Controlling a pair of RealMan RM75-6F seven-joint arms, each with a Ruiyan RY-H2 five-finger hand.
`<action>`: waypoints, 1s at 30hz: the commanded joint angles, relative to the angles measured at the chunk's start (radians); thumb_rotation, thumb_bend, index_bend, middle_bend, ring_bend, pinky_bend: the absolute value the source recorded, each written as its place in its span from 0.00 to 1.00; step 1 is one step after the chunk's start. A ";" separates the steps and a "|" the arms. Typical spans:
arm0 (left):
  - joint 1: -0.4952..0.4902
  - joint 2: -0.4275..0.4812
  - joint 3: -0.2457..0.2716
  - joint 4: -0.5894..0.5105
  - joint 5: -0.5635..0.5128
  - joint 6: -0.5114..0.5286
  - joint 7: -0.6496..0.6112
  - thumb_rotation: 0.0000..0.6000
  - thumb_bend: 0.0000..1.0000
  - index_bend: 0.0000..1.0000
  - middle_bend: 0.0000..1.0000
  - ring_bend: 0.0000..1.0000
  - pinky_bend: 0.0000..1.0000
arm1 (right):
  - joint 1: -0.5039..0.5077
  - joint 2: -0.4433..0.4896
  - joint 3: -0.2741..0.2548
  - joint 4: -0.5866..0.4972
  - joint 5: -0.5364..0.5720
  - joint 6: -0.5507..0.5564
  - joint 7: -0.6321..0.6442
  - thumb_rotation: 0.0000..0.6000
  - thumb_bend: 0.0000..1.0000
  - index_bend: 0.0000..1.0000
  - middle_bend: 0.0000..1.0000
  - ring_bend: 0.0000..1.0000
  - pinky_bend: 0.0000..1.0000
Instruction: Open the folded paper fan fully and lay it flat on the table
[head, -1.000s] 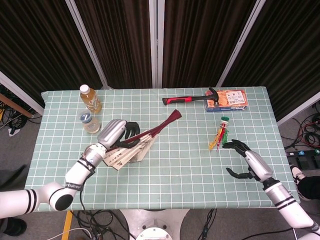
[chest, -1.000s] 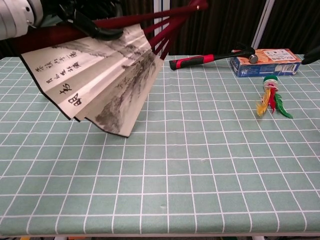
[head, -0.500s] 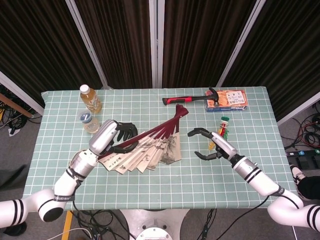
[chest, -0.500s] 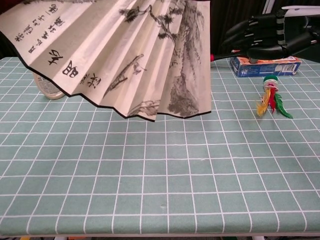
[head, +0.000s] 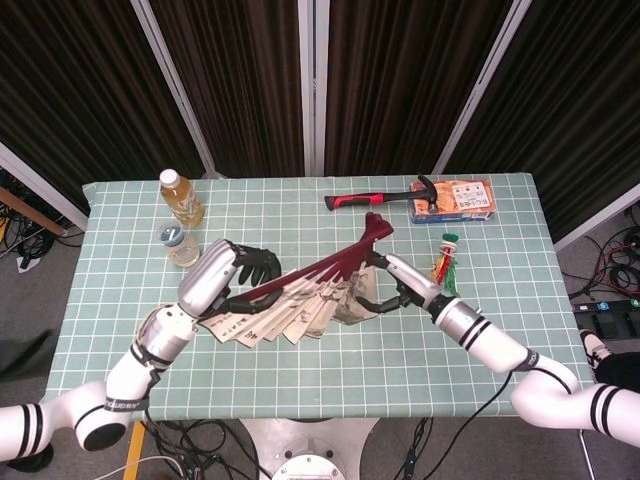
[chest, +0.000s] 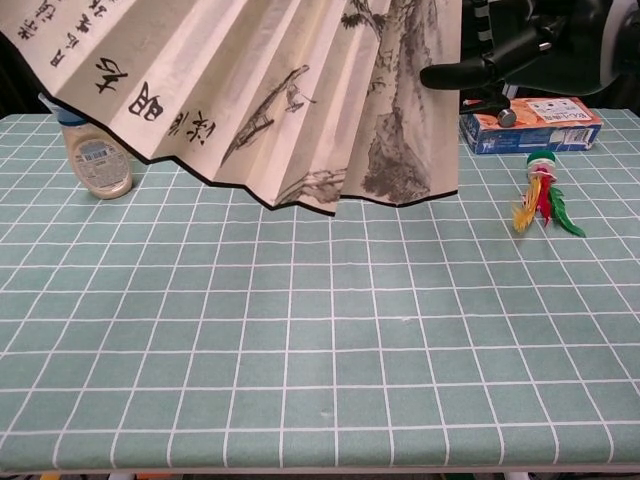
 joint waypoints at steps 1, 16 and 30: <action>0.001 -0.001 -0.003 -0.004 0.001 0.000 0.004 1.00 0.38 0.59 0.72 0.71 0.77 | 0.044 -0.007 0.012 -0.005 0.012 -0.047 0.009 1.00 0.32 0.37 0.24 0.08 0.07; 0.036 0.030 0.032 0.059 0.002 -0.013 0.056 1.00 0.38 0.59 0.72 0.71 0.76 | 0.046 -0.041 0.031 -0.017 0.208 0.030 -0.376 1.00 0.62 0.76 0.39 0.22 0.08; 0.059 -0.060 0.087 0.256 0.077 0.040 0.385 1.00 0.38 0.60 0.72 0.70 0.75 | -0.058 -0.143 -0.013 0.063 0.173 0.417 -1.042 1.00 0.62 0.76 0.39 0.22 0.08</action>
